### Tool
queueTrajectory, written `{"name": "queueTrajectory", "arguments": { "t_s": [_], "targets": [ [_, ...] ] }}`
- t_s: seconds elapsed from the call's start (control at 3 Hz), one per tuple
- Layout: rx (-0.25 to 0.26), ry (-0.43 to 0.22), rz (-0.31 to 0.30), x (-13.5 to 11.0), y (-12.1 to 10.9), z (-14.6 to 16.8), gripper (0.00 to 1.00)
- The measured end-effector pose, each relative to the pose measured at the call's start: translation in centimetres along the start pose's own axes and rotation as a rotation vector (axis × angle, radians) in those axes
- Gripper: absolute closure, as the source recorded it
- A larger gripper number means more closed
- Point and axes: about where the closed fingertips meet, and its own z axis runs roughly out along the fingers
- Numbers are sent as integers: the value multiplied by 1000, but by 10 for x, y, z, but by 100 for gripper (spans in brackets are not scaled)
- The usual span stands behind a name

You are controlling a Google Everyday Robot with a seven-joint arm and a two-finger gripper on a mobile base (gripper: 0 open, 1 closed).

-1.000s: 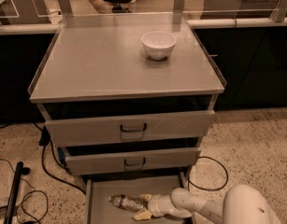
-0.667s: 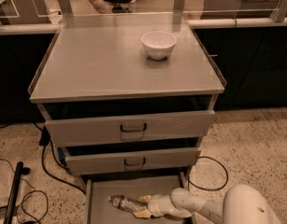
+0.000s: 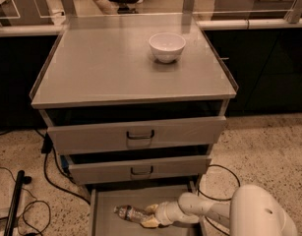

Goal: Pick water bottle from bottom drawer and place on counter

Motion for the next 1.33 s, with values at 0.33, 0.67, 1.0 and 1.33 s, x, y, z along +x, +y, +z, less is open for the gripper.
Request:
{"name": "queueTrajectory", "arguments": {
  "t_s": [0.33, 0.67, 1.0, 1.33],
  "targets": [
    [-20, 42, -12, -12, 2, -30, 100],
    [-24, 43, -42, -33, 8, -74, 100],
    [-44, -22, -51, -47, 14, -103, 100],
    [-68, -72, -85, -67, 27, -141, 100]
  ]
}}
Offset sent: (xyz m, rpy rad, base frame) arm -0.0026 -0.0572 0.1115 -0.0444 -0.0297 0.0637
